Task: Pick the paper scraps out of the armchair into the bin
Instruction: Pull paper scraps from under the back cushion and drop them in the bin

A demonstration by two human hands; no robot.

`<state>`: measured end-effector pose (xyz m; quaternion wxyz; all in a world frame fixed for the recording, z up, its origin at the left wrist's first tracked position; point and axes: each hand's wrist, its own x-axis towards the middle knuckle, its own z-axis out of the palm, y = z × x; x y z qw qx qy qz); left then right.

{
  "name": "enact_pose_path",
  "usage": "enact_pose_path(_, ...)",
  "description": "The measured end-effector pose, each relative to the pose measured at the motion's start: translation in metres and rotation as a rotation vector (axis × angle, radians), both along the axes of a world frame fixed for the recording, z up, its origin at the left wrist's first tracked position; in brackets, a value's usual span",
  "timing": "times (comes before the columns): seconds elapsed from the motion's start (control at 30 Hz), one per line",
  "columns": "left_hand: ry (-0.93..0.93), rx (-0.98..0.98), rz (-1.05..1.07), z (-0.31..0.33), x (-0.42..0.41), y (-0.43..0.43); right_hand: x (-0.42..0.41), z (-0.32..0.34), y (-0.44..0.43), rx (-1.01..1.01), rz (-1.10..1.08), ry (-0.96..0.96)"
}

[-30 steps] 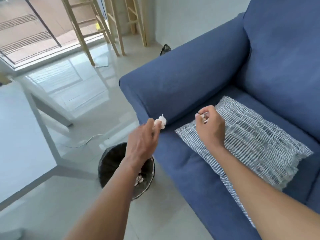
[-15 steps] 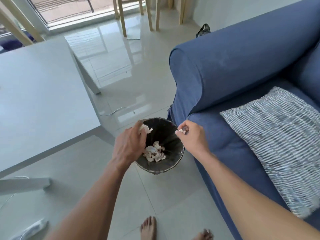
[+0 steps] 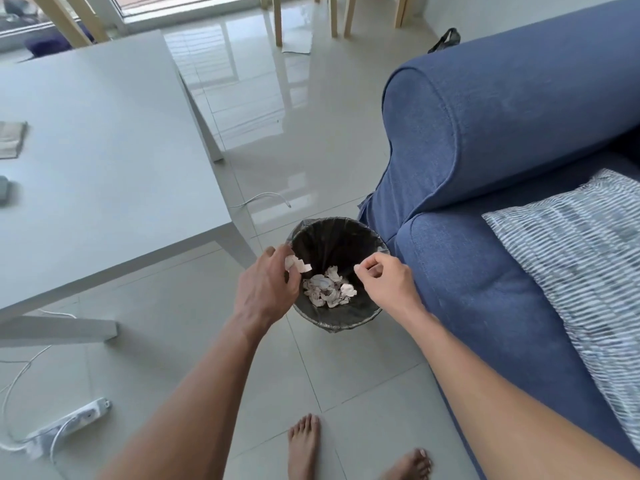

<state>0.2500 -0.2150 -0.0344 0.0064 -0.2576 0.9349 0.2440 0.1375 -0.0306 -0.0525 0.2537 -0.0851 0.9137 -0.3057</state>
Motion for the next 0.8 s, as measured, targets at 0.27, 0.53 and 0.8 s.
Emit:
enact_pose_path(0.27,-0.037,-0.002,0.041,-0.005,-0.002,0.001,-0.011,0.004,0.017,0.063,0.0,0.056)
enact_pose_path(0.53,-0.102,0.071,0.01,-0.02,-0.016,0.012,-0.013,0.002,0.027,0.076,0.039,0.092)
enact_pose_path(0.8,-0.133,0.095,0.002,-0.023,-0.03,0.017,-0.015,0.005,0.041,0.109,-0.005,0.076)
